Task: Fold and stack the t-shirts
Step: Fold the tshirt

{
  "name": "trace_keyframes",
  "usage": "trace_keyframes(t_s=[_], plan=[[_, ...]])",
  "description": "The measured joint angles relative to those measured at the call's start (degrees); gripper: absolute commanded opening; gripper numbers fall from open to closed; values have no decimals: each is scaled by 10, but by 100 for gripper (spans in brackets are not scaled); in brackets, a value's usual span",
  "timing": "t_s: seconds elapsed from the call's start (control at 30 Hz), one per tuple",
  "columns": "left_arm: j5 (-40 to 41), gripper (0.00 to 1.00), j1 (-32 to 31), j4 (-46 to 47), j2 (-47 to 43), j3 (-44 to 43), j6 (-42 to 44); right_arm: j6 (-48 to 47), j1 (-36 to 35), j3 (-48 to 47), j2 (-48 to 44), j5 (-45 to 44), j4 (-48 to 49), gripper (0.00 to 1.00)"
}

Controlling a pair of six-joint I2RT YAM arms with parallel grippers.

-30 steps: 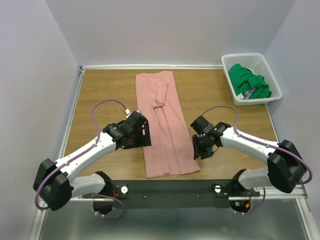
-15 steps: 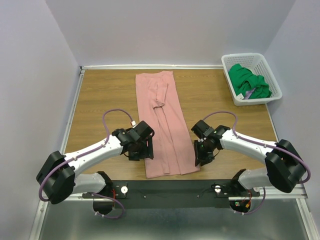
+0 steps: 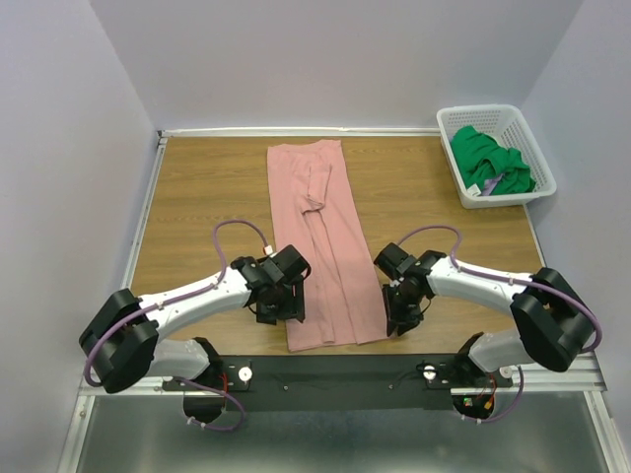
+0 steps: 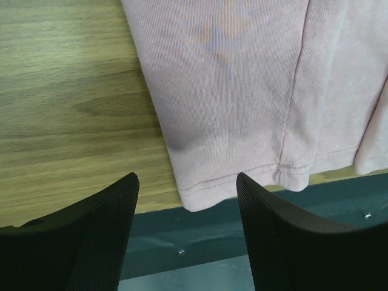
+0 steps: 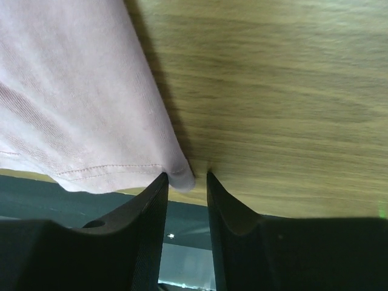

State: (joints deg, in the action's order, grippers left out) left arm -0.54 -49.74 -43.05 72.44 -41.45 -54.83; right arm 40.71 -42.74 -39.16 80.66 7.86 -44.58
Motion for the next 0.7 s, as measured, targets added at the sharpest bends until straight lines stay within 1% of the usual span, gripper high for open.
trace_keyframes(t_s=[0.07,0.17,0.27,0.3,0.37,0.43,0.53,0.63,0.67,0.7], plan=[[0,73,-4,2,4,1,-2,2,-7,-1,3,0,0,36],[0,71,-9,3,10,2,-3,5,-17,-5,9,0,-1,31],[0,71,-12,5,11,4,-6,11,-24,-10,18,3,1,20],[0,71,-14,5,11,5,-6,13,-26,-11,20,4,3,12],[-1,70,-17,5,12,5,-6,14,-30,-13,21,6,6,6],[-2,68,-18,6,15,6,-6,15,-31,-13,22,6,6,5],[-3,61,-26,7,21,8,-8,15,-31,-14,22,6,6,5],[-5,56,-37,5,23,12,-11,15,-32,-16,23,6,5,4],[-6,52,-40,5,23,14,-13,15,-33,-16,24,6,6,4],[-6,52,-41,5,23,16,-14,15,-33,-17,24,6,6,4]])
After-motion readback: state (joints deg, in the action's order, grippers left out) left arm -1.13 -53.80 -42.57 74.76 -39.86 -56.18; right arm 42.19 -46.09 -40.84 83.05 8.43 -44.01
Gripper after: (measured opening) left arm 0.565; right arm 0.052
